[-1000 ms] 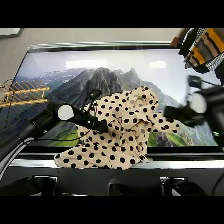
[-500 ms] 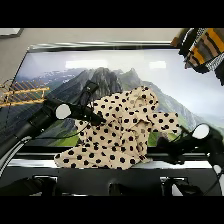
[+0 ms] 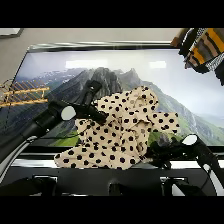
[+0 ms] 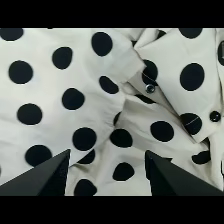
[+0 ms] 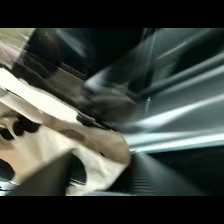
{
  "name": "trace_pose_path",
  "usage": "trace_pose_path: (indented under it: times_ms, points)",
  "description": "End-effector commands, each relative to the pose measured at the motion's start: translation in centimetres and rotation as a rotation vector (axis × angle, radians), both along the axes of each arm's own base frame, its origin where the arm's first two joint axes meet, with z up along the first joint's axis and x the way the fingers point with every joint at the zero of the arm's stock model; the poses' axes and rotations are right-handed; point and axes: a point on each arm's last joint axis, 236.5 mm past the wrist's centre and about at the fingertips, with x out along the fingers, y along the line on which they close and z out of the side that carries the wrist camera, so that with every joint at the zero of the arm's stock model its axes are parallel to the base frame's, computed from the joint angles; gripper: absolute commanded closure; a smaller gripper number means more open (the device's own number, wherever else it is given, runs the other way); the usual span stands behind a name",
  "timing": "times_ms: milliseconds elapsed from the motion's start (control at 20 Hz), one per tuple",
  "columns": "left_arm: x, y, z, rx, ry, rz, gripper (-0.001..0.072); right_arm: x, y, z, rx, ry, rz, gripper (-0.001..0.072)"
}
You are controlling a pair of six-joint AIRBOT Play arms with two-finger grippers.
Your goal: Fold the clothes and pants, and hang the long-sleeved shirts on hangers.
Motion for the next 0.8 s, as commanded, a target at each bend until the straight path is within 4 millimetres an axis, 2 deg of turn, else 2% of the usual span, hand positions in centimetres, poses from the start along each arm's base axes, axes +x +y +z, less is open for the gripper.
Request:
trace_pose_path:
  times_ms: [0,50,250,400,550,650,750]
  points:
    - [-1.5,-2.6,-1.7,0.014,0.005,-0.065,0.0171,1.2,0.5,-0.2,0.020,-0.024,-0.056,0.0589]
    - [-1.8,-3.6,-1.9,0.027,-0.020,-0.098,0.0171,1.2,0.6,-0.1,0.026,-0.022,-0.055,0.0691]
    - [-1.0,-7.5,-1.6,0.159,-0.207,-0.267,0.0172,0.8,0.6,0.2,0.029,-0.034,-0.023,0.0692]
    - [-0.4,-12.3,-1.3,0.207,-0.377,-0.448,0.0179,1.1,0.5,0.4,0.022,-0.061,-0.026,0.0692]
    - [-0.1,-16.5,-2.1,0.188,-0.450,-0.528,0.0180,1.1,0.5,0.5,0.021,-0.064,-0.025,0.0691]
    - [0.4,-17.7,-3.4,0.205,-0.461,-0.562,0.0179,1.2,0.5,0.5,0.020,-0.066,-0.027,0.0691]
    - [0.6,-18.0,-4.3,0.232,-0.478,-0.606,0.0179,1.2,0.5,0.5,0.020,-0.068,-0.024,0.0691]
